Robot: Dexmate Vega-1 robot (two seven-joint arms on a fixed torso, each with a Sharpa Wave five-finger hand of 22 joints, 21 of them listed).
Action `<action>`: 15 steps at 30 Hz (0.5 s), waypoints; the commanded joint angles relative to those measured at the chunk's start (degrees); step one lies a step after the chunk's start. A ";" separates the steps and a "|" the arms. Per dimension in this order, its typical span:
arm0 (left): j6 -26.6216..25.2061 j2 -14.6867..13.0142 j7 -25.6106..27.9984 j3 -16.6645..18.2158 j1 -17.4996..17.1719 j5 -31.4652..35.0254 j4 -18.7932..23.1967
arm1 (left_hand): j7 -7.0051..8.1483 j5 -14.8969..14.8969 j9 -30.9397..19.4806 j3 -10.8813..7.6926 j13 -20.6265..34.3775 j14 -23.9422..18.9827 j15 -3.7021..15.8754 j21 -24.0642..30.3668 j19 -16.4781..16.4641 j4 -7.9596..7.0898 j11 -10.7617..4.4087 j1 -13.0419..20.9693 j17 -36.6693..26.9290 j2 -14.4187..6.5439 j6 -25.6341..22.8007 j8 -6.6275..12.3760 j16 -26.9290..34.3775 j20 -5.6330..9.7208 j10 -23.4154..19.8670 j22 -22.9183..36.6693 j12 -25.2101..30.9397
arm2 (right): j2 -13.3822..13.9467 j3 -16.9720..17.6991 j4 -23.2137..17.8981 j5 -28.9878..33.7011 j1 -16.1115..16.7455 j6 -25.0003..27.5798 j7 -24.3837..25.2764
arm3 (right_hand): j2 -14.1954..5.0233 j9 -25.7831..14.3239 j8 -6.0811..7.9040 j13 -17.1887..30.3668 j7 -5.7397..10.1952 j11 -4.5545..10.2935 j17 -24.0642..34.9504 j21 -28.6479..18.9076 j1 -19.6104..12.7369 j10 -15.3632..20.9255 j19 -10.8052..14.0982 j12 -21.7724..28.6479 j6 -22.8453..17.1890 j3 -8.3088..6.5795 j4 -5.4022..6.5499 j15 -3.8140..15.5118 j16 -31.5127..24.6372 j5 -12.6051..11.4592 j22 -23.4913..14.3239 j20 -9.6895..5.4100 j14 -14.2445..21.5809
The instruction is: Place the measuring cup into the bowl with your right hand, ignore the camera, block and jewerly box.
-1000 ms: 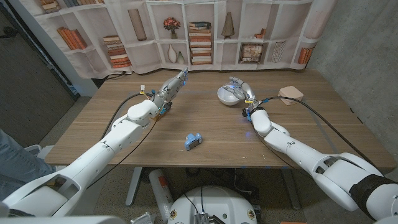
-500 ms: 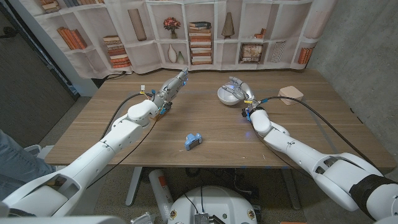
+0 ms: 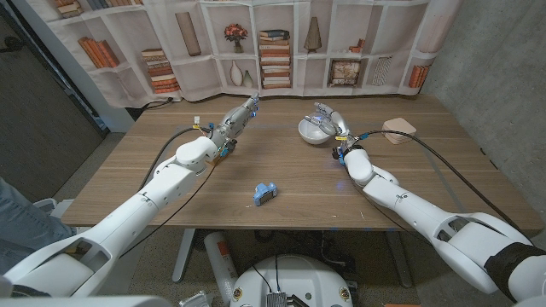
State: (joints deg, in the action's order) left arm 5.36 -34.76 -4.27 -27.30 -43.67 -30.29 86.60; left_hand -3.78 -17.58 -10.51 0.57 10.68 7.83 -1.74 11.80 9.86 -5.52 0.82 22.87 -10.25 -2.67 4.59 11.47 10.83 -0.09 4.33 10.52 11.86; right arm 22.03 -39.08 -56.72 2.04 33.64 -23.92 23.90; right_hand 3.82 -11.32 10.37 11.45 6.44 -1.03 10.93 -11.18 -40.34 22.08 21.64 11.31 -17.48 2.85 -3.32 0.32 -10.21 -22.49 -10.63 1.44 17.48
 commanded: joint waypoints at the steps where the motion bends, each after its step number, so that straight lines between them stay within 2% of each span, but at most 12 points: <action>1: 0.36 0.22 -0.33 -0.19 0.23 0.13 -0.38 | 0.28 0.05 -0.23 0.41 0.14 -0.28 -0.12 0.02 2.22 -0.12 0.09 0.18 -0.26 -0.67 -0.08 -0.15 -0.06 0.16 -0.18 0.09 -0.18 | 1.23 0.99 -3.98 0.43 1.21 1.48 0.25 | -0.04 -0.23 0.37 -0.04 -0.56 0.61 0.13 -0.06 0.30 0.22 -0.02 0.43 -0.02 0.14 0.09 -0.05 -0.42 -0.33 -0.21 0.47 0.13; 15: 0.61 0.33 -0.32 -0.14 0.11 0.07 -0.48 | 0.21 0.07 -0.23 0.51 0.14 -0.27 -0.10 0.02 2.23 -0.12 0.06 0.25 -0.26 -0.76 -0.10 -0.15 -0.07 0.13 -0.24 0.09 -0.16 | 1.84 1.81 -6.31 0.72 1.77 1.71 -0.03 | -0.66 -0.24 0.81 -0.06 -0.89 0.42 0.13 -0.44 1.19 1.20 0.64 1.05 -0.48 0.51 0.75 -0.44 -0.92 -0.95 -0.21 0.07 1.25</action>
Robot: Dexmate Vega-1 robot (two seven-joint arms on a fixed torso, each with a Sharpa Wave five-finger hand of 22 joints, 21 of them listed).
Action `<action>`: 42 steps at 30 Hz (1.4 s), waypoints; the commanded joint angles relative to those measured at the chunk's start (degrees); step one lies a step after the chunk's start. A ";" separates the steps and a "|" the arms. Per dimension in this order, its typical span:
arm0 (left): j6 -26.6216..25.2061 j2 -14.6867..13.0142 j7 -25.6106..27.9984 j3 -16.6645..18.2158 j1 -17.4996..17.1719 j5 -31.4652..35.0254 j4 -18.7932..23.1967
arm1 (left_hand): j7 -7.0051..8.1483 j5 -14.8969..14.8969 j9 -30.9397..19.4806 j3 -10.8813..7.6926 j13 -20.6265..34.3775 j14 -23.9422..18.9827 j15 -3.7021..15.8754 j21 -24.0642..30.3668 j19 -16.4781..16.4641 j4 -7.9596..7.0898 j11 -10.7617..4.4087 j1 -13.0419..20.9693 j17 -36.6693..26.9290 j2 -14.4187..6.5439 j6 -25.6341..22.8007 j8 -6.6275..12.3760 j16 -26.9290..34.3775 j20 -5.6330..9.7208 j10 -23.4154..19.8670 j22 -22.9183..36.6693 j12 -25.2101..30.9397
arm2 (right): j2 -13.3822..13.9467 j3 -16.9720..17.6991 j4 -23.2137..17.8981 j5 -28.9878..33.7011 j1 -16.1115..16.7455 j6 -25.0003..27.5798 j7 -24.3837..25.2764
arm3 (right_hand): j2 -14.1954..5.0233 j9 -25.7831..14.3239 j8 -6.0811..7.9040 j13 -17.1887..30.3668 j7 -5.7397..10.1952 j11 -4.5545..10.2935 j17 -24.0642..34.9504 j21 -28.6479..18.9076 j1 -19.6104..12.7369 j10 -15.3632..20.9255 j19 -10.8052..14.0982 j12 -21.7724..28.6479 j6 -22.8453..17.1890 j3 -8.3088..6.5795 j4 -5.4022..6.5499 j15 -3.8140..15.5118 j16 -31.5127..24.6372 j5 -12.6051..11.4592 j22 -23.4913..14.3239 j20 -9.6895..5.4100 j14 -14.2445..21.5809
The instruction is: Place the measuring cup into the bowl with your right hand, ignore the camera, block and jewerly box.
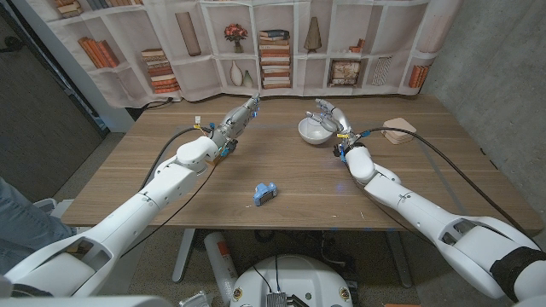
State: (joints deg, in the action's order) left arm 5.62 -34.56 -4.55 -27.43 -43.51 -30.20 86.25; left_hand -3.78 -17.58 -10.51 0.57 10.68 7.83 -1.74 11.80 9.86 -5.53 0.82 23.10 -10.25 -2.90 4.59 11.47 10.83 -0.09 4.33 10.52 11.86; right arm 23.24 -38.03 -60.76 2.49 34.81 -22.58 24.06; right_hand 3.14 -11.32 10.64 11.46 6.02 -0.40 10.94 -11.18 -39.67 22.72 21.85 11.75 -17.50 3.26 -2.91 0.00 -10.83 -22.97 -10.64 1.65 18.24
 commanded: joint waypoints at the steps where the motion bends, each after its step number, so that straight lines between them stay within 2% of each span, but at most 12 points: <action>1: 0.40 0.11 -0.03 -0.02 -0.06 0.04 -0.14 | 0.23 0.07 -0.23 0.52 0.14 -0.28 -0.12 0.02 2.24 -0.11 0.07 0.02 -0.26 -0.54 -0.11 -0.14 -0.06 0.13 -0.25 0.09 -0.16 | 0.66 0.82 -2.36 0.29 0.62 0.34 -0.18 | -0.01 -0.24 0.55 -0.06 -0.44 -0.09 0.12 -0.46 0.54 0.61 0.48 0.63 -0.45 0.12 0.36 -0.16 -0.32 -0.50 -0.21 -0.15 0.53; 4: 0.41 0.08 -0.04 0.04 -0.14 -0.05 -0.13 | 0.24 0.08 -0.23 0.55 0.14 -0.26 -0.10 0.03 2.22 -0.11 0.04 0.04 -0.26 -0.56 -0.11 -0.15 -0.07 0.17 -0.22 0.09 -0.17 | 0.66 0.99 -2.64 0.23 0.71 0.12 -0.23 | -0.11 -0.23 0.60 -0.07 -0.53 0.18 0.11 -0.51 0.64 0.70 0.57 0.70 -0.52 0.17 0.44 -0.15 -0.33 -0.60 -0.21 -0.16 0.59; 8: 0.47 0.03 -0.01 0.08 -0.21 -0.03 -0.08 | 0.27 0.08 -0.23 0.57 0.14 -0.27 -0.10 0.03 2.23 -0.11 -0.02 0.05 -0.26 -0.57 -0.11 -0.15 -0.07 0.14 -0.25 0.09 -0.16 | 0.73 1.25 -3.14 0.14 0.81 -0.30 -0.38 | -0.56 -0.23 0.87 -0.05 -0.68 0.52 0.14 -0.55 1.13 1.00 0.65 0.89 -1.09 0.30 0.83 1.18 -0.45 -0.82 -0.21 -0.28 0.97; 17: 0.38 -0.09 -0.03 0.08 -0.33 -0.04 0.09 | 0.29 0.10 -0.23 0.64 0.14 -0.28 -0.08 0.04 2.21 -0.11 -0.05 0.09 -0.26 -0.62 -0.12 -0.15 -0.06 0.17 -0.23 0.09 -0.16 | 1.02 1.97 -5.04 -0.56 1.52 -0.77 -1.29 | -1.59 -0.24 1.49 0.00 -1.14 0.39 0.20 -0.72 1.89 2.20 1.08 1.47 -2.78 0.41 1.52 2.29 -0.85 -1.13 -0.21 -1.10 2.22; 32: 0.47 -0.63 -0.11 0.38 -0.95 -0.26 0.63 | 0.27 0.12 -0.23 0.74 0.14 -0.30 -0.07 0.04 2.21 -0.10 -0.08 0.15 -0.26 -0.70 -0.23 -0.11 -0.06 0.13 -0.28 0.09 -0.15 | 2.37 3.21 -10.13 -1.75 2.94 0.08 -4.17 | -3.01 -0.21 2.06 0.03 -1.71 0.19 0.14 -0.86 2.11 4.26 1.64 2.31 -4.94 0.33 2.01 2.79 -1.20 -1.42 -0.19 -2.18 4.16; 35: 0.53 -0.80 -0.10 0.47 -1.13 -0.27 0.84 | 0.32 0.12 -0.23 0.76 0.14 -0.32 -0.03 0.04 2.23 -0.09 -0.04 0.17 -0.26 -0.72 -0.21 -0.12 -0.05 0.15 -0.29 0.09 -0.14 | 2.64 3.47 -11.33 -1.75 3.28 0.63 -4.45 | -3.20 -0.21 2.05 0.03 -1.80 0.21 0.14 -0.86 2.08 4.39 1.67 2.35 -5.01 0.29 2.05 2.91 -1.23 -1.43 -0.19 -2.26 4.38; 36: 0.57 -0.84 -0.15 0.52 -1.19 -0.33 0.87 | 0.32 0.12 -0.23 0.77 0.14 -0.32 -0.03 0.04 2.22 -0.09 -0.01 0.18 -0.26 -0.73 -0.21 -0.13 -0.05 0.15 -0.30 0.09 -0.14 | 2.68 3.56 -11.58 -1.91 3.36 0.69 -4.64 | -3.33 -0.21 2.02 0.02 -1.83 0.75 0.13 -0.85 2.07 4.38 1.66 2.34 -5.03 0.27 2.07 2.92 -1.20 -1.43 -0.19 -2.27 4.45; 42: 1.04 -1.05 -0.27 0.79 -1.60 -0.52 1.09 | 0.27 0.13 -0.23 0.80 0.14 -0.33 -0.11 0.04 2.23 -0.08 -0.03 0.22 -0.26 -0.77 -0.23 -0.12 -0.05 0.12 -0.30 0.09 -0.14 | 2.79 4.16 -13.24 -2.29 3.87 1.13 -4.95 | -3.61 -0.20 1.98 0.02 -1.84 0.50 0.11 -0.82 2.02 4.52 1.64 2.38 -5.11 0.22 2.12 2.86 -1.20 -1.42 -0.18 -2.32 4.71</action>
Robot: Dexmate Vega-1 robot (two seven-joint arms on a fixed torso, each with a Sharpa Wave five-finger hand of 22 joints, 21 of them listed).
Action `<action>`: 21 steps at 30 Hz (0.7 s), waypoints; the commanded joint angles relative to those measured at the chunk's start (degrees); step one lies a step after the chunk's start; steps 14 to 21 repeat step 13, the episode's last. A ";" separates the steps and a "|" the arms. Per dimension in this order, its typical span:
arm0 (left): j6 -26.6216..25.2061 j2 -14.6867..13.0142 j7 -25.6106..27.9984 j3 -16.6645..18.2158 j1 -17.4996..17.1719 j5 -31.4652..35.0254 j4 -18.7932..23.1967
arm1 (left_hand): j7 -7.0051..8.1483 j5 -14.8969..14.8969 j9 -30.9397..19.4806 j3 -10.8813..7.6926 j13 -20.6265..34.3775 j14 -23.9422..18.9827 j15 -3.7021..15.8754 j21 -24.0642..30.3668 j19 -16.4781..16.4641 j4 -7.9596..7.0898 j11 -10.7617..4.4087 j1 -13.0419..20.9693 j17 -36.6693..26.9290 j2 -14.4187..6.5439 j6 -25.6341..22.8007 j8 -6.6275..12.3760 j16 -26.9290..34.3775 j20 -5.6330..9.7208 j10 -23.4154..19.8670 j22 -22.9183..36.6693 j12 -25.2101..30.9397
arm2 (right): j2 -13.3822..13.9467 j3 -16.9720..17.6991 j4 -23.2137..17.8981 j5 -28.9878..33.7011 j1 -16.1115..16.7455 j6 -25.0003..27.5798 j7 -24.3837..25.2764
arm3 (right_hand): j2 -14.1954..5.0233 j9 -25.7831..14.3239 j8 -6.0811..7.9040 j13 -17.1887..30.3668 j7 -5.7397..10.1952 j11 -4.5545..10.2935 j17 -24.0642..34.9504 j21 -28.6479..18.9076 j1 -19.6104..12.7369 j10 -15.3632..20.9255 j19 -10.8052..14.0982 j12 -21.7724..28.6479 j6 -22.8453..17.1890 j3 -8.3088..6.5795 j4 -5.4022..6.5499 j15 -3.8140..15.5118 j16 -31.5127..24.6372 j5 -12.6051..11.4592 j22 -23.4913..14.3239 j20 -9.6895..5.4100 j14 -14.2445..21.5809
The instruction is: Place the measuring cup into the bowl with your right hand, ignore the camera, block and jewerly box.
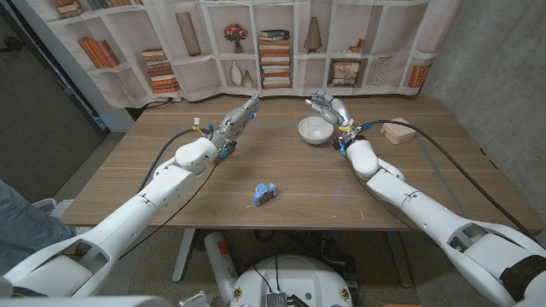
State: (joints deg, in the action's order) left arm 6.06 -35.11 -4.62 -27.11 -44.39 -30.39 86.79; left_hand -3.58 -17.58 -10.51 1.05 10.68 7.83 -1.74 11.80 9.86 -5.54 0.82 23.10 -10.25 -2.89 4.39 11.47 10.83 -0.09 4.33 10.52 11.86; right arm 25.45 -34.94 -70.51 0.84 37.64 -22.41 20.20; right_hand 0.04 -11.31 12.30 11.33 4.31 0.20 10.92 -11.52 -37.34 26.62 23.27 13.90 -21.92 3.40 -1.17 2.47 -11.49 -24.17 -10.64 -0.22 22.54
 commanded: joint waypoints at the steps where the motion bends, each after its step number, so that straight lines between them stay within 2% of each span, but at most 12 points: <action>1: 0.71 -0.53 -0.23 0.50 -0.78 -0.35 0.53 | 0.10 0.13 -0.23 0.33 0.14 -0.31 -0.07 0.04 2.23 -0.07 -0.03 0.22 -0.26 -0.78 -0.02 -0.12 -0.06 0.10 -0.25 0.09 -0.16 | 0.63 1.11 -3.67 -0.50 1.07 0.94 -1.07 | -0.57 -0.20 0.32 0.15 -0.24 0.05 0.12 -0.48 -0.32 0.53 0.21 0.19 -0.73 0.08 0.38 0.39 -0.52 -0.21 -0.18 -0.45 0.41; 21: 1.85 -0.56 -0.93 0.90 -1.11 -0.87 -0.32 | 0.06 0.15 -0.23 0.42 0.14 -0.31 -0.07 0.04 2.22 -0.05 -0.04 0.31 -0.25 -0.87 -0.06 -0.12 -0.06 0.12 -0.31 0.09 -0.14 | 0.31 1.48 -5.01 0.33 1.32 2.02 -0.32 | -0.92 -0.18 0.20 0.15 -0.21 -0.11 0.07 -0.41 -0.43 0.74 0.10 0.24 -0.77 0.05 0.41 0.46 -0.32 -0.15 -0.18 -0.34 0.45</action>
